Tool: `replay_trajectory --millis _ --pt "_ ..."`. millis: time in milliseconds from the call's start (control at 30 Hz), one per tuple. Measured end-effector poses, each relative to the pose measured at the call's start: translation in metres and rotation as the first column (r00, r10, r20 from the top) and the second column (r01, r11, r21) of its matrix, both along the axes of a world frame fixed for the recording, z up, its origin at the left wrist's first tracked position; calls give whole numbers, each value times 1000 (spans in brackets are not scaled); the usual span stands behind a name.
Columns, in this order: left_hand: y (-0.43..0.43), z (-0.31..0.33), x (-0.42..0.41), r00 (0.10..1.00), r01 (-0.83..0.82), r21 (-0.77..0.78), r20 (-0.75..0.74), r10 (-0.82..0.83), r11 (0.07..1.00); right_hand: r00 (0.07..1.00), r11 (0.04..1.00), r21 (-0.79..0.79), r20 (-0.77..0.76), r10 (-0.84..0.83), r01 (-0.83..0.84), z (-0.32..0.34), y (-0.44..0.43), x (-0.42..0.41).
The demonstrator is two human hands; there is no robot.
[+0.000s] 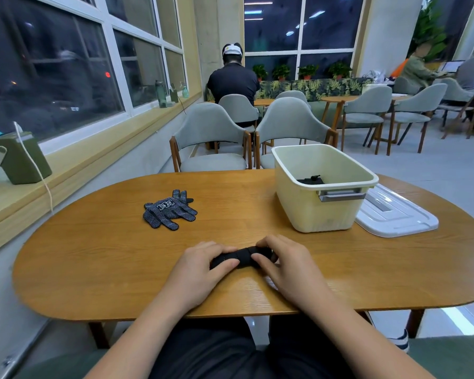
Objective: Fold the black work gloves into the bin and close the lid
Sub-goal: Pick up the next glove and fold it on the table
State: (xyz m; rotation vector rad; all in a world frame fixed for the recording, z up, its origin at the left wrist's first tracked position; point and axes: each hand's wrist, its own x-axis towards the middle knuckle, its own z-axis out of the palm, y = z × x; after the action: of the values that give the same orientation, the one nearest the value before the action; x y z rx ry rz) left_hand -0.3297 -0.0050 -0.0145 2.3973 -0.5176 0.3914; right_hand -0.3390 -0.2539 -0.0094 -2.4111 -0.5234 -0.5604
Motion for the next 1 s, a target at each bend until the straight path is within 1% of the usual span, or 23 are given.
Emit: replay_trajectory --millis 133,200,300,367,467,533,633,833,1000 --pt "-3 0 4 999 -34 15 -5 35 999 988 990 -121 143 -52 70 -6 6 2" --pt "-4 0 7 998 -54 14 -18 54 998 984 983 -164 168 -57 85 -8 9 4" --pt "-4 0 12 997 -69 33 -31 70 997 987 977 -201 156 -35 67 -8 10 9" --pt "-5 0 14 996 -83 76 1 84 994 991 972 -233 135 -7 38 -6 9 11" --pt "-5 4 12 988 -99 122 128 83 988 993 954 -300 114 24 11 -2 8 13" --pt "-6 7 8 972 -78 145 231 43 986 995 947 -320 96 26 6 -1 8 15" --pt "-1 8 5 950 -57 180 313 -2 982 998 943 -334 64 22 1 0 8 18" --pt "13 5 0 924 -70 350 376 -71 934 999 946 -325 40 0 13 6 12 20" --pt "10 5 6 939 -67 312 341 -46 948 998 949 -309 46 -45 57 7 15 19"
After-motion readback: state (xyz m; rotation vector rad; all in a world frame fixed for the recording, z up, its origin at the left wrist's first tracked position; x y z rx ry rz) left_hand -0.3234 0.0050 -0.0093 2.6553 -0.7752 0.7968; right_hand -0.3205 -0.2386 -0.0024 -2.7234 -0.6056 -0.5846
